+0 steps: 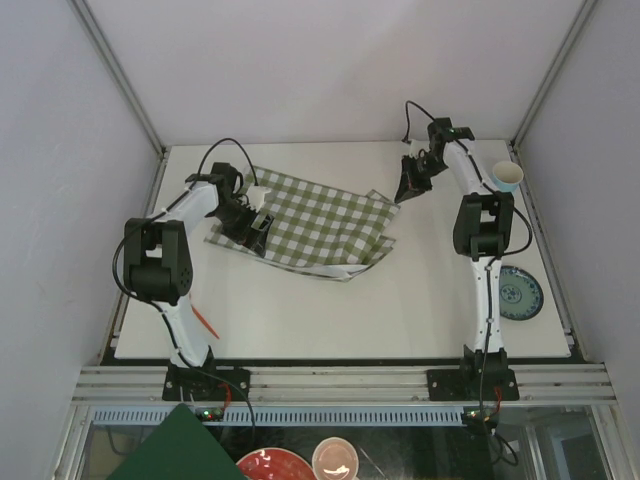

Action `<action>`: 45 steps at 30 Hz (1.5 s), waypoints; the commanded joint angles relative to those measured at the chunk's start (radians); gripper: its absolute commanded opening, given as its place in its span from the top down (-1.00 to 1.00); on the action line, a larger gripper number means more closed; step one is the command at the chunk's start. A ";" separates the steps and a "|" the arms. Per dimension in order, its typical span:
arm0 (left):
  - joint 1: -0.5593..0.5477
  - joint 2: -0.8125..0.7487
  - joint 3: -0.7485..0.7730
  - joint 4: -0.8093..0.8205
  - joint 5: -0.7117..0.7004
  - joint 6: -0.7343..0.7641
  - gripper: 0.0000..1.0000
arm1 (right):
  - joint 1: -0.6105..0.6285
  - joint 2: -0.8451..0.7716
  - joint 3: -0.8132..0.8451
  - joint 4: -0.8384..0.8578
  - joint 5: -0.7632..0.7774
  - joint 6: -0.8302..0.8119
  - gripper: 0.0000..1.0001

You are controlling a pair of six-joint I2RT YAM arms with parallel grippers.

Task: Set the dinner table for one person
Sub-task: Flatten out the napkin at the center of the board.

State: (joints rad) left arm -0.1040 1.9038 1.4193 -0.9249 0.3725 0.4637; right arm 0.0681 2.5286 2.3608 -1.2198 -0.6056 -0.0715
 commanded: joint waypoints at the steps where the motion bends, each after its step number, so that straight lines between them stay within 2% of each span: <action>1: 0.009 -0.057 -0.019 0.014 0.021 0.017 -1.00 | -0.007 -0.155 0.006 0.043 -0.160 0.077 1.00; 4: 0.011 -0.061 -0.022 0.016 0.020 0.017 -1.00 | -0.032 -0.156 -0.035 0.078 -0.231 0.120 1.00; 7: 0.012 -0.066 -0.026 0.011 0.022 0.019 -1.00 | -0.023 -0.109 0.060 -0.041 -0.169 0.044 0.95; 9: 0.015 -0.071 -0.033 0.015 0.020 0.020 -1.00 | -0.040 -0.121 0.022 -0.034 -0.187 0.045 0.57; 11: 0.017 -0.071 -0.032 0.016 0.024 0.019 -1.00 | -0.057 -0.153 -0.067 0.021 -0.182 0.051 0.32; 16: 0.017 -0.066 -0.024 0.012 0.029 0.017 -1.00 | -0.069 -0.135 -0.095 0.008 -0.162 0.017 0.09; 30: 0.021 -0.083 -0.044 0.025 0.031 0.024 -1.00 | -0.075 -0.047 -0.087 0.094 -0.041 -0.028 0.04; 45: 0.025 -0.087 -0.055 0.045 0.037 0.026 -1.00 | -0.046 0.036 -0.009 0.157 -0.088 0.021 0.04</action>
State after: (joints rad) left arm -0.0864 1.8729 1.3865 -0.8959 0.3779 0.4641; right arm 0.0044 2.5443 2.3005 -1.0912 -0.6624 -0.0708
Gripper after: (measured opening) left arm 0.998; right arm 0.480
